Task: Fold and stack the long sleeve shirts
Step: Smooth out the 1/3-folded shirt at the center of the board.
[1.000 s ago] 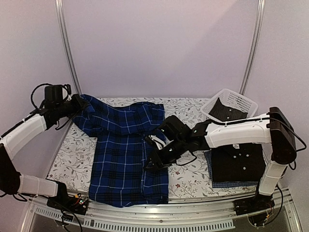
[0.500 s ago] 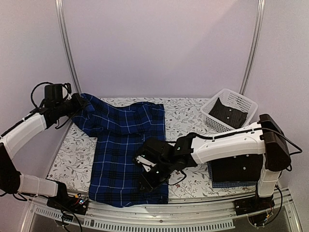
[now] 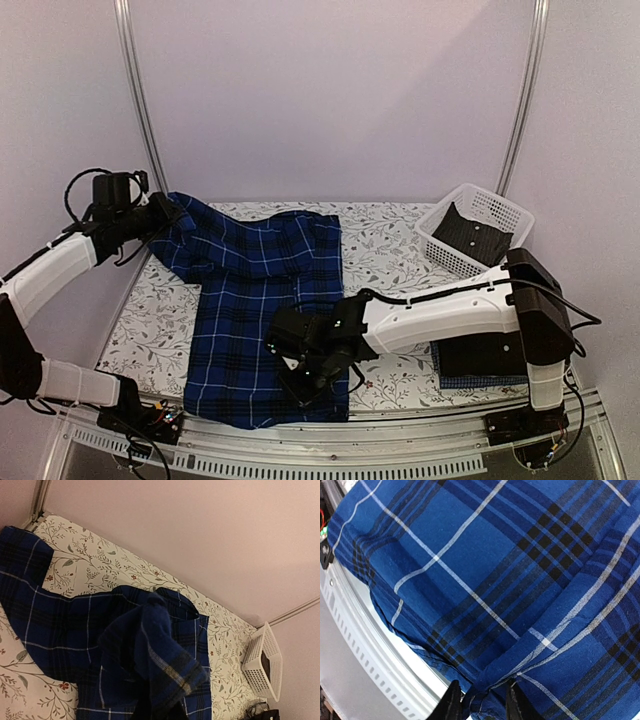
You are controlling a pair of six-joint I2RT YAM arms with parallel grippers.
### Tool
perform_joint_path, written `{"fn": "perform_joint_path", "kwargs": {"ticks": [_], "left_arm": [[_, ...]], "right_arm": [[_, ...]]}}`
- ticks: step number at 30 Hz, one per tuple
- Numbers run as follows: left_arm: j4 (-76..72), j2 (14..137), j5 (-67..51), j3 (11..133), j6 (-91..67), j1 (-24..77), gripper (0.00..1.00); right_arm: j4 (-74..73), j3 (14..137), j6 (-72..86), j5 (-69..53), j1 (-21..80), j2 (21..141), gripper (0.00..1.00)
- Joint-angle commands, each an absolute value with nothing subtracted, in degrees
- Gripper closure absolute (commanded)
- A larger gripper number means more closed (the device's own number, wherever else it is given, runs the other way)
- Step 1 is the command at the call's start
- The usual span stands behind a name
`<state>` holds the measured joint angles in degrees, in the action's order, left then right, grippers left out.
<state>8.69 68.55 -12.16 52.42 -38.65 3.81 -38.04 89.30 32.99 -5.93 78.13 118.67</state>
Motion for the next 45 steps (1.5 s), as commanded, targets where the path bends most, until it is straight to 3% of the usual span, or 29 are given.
{"fn": "perform_joint_path", "kwargs": {"ticks": [1,5,13,21,28,34,41,45], "left_arm": [[7.79,69.50,-12.02,54.05,-37.27,3.96,1.00],[7.66,69.61,-11.91,54.26,-37.23,3.83,1.00],[8.15,68.99,-11.86,55.60,-37.02,3.87,1.00],[8.11,69.13,-12.16,55.47,-37.25,3.86,1.00],[8.17,69.61,-12.42,55.71,-37.05,3.87,1.00],[8.32,69.78,-12.05,56.07,-36.87,3.86,1.00],[8.43,70.37,-12.06,56.42,-36.77,3.78,1.00],[8.80,70.90,-12.13,57.10,-36.74,3.78,1.00]], "right_arm": [[-41.08,91.27,32.75,-3.55,79.11,119.28,0.80],[-40.95,91.94,32.46,-4.22,79.23,118.92,1.00],[-36.21,91.50,30.60,-8.26,79.16,117.27,1.00],[-24.53,82.19,32.39,-17.49,77.86,118.16,1.00],[-18.18,76.81,33.32,-20.83,75.09,114.53,0.73],[-11.78,70.25,33.45,-24.08,68.90,104.48,0.56],[6.64,55.10,40.82,-34.65,62.58,97.77,0.59],[14.94,48.80,45.62,-38.80,62.58,99.98,0.70]]}}
